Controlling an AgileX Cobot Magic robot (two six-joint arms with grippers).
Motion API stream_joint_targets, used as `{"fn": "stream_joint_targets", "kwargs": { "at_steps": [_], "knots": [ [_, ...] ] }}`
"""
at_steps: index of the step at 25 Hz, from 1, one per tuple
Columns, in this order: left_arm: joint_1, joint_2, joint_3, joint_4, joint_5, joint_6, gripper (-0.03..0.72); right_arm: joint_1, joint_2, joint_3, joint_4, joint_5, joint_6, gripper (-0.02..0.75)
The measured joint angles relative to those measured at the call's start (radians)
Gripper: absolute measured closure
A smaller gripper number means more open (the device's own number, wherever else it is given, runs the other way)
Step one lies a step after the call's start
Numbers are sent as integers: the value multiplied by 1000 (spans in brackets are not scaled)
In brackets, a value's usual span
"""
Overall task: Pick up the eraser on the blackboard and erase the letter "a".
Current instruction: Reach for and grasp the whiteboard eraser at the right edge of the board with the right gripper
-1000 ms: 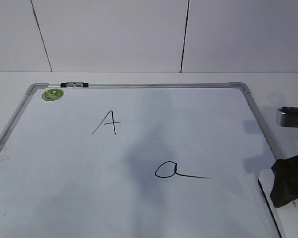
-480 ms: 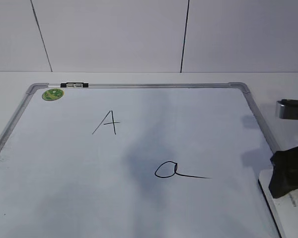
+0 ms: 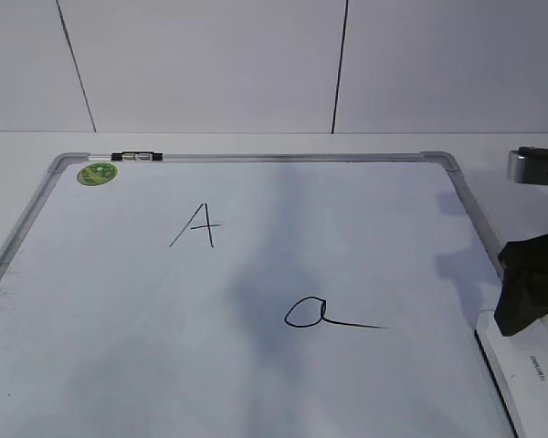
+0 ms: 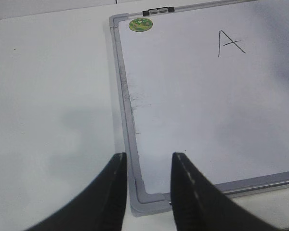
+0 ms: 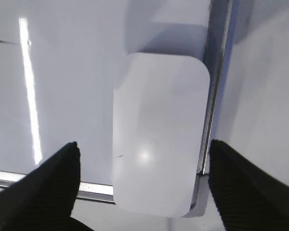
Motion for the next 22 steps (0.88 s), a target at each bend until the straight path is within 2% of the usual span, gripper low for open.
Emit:
{"fn": "stream_joint_targets", "kwargs": {
  "at_steps": [8, 17, 19, 22],
  "knots": [
    [0, 0, 0, 0, 0, 0, 449, 0, 0, 0, -30, 6, 7, 96],
    [0, 0, 0, 0, 0, 0, 449, 0, 0, 0, -42, -25, 7, 178],
    [0, 0, 0, 0, 0, 0, 449, 0, 0, 0, -42, -29, 7, 172],
    [0, 0, 0, 0, 0, 0, 449, 0, 0, 0, -42, -31, 7, 94]
  ]
}}
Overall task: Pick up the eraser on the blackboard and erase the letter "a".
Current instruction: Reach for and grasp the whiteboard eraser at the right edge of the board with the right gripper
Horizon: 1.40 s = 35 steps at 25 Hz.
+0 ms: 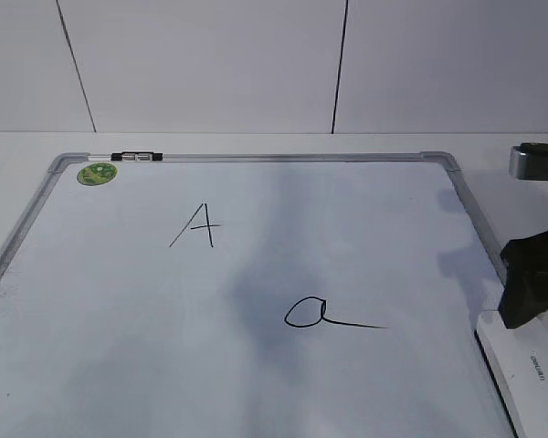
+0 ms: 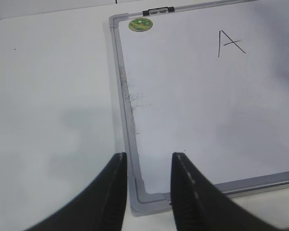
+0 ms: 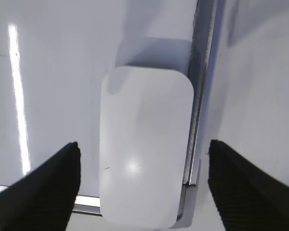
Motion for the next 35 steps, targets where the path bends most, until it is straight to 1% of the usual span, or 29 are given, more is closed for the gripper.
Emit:
{"fn": "stream_joint_targets", "kwargs": {
  "at_steps": [2, 5, 8, 17, 23, 31, 35],
  "knots": [
    [0, 0, 0, 0, 0, 0, 449, 0, 0, 0, 0, 0, 0, 69],
    [0, 0, 0, 0, 0, 0, 449, 0, 0, 0, 2, 0, 0, 59],
    [0, 0, 0, 0, 0, 0, 449, 0, 0, 0, 9, 6, 0, 59],
    [0, 0, 0, 0, 0, 0, 449, 0, 2, 0, 14, 98, 0, 59],
    [0, 0, 0, 0, 0, 0, 449, 0, 2, 0, 36, 111, 6, 59],
    [0, 0, 0, 0, 0, 0, 449, 0, 2, 0, 36, 103, 37, 62],
    [0, 0, 0, 0, 0, 0, 449, 0, 5, 0, 36, 123, 44, 66]
  ]
}}
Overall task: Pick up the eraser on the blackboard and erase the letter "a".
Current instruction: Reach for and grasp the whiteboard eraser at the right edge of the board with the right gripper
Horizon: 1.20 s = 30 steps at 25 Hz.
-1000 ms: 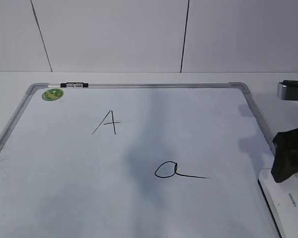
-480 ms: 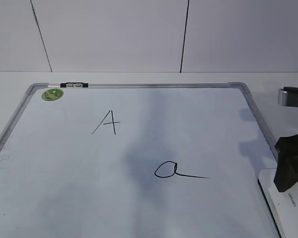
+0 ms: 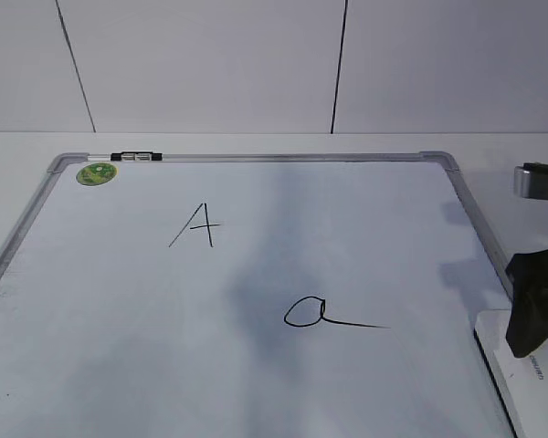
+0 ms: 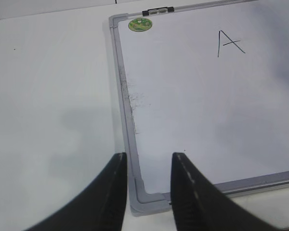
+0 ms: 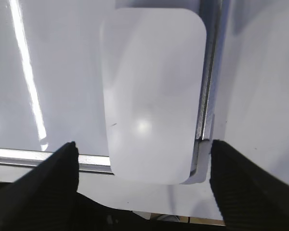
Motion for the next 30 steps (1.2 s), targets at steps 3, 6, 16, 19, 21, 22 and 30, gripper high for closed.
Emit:
{"fn": "stream_joint_targets", "kwargs": {
  "at_steps": [3, 6, 16, 19, 21, 22, 30],
  "knots": [
    [0, 0, 0, 0, 0, 0, 449, 0, 0, 0, 0, 13, 3, 71],
    [0, 0, 0, 0, 0, 0, 449, 0, 0, 11, 0, 12, 3, 74],
    [0, 0, 0, 0, 0, 0, 449, 2, -70, 52, 5, 5, 18, 99],
    [0, 0, 0, 0, 0, 0, 449, 2, -118, 52, 5, 1, 26, 104],
    [0, 0, 0, 0, 0, 0, 449, 7, -132, 52, 5, -1, 28, 104],
    [0, 0, 0, 0, 0, 0, 449, 15, -134, 52, 5, -1, 28, 104],
    [0, 0, 0, 0, 0, 0, 449, 117, -130, 52, -86, -53, 150, 105]
  ]
}}
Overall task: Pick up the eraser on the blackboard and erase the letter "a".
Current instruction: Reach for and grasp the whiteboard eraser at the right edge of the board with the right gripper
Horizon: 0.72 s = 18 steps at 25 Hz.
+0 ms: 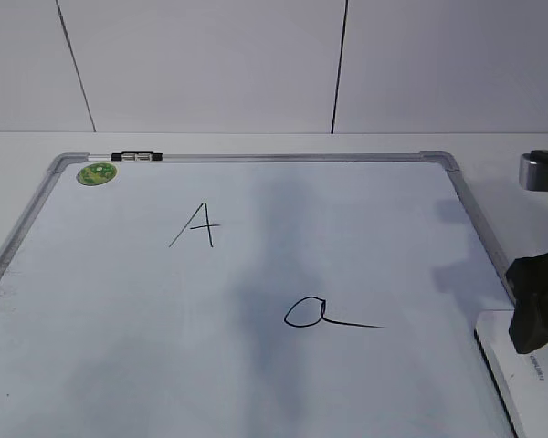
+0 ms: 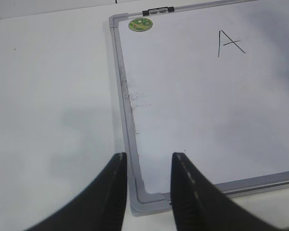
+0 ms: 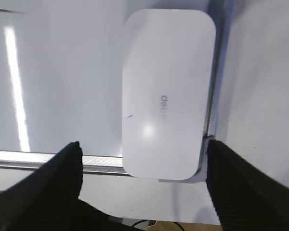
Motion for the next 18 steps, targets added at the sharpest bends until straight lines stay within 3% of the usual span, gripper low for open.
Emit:
{"fn": "stream_joint_targets", "kwargs": {
  "at_steps": [18],
  "knots": [
    [0, 0, 0, 0, 0, 0, 449, 0, 91, 0, -30, -47, -7, 106]
  ]
}}
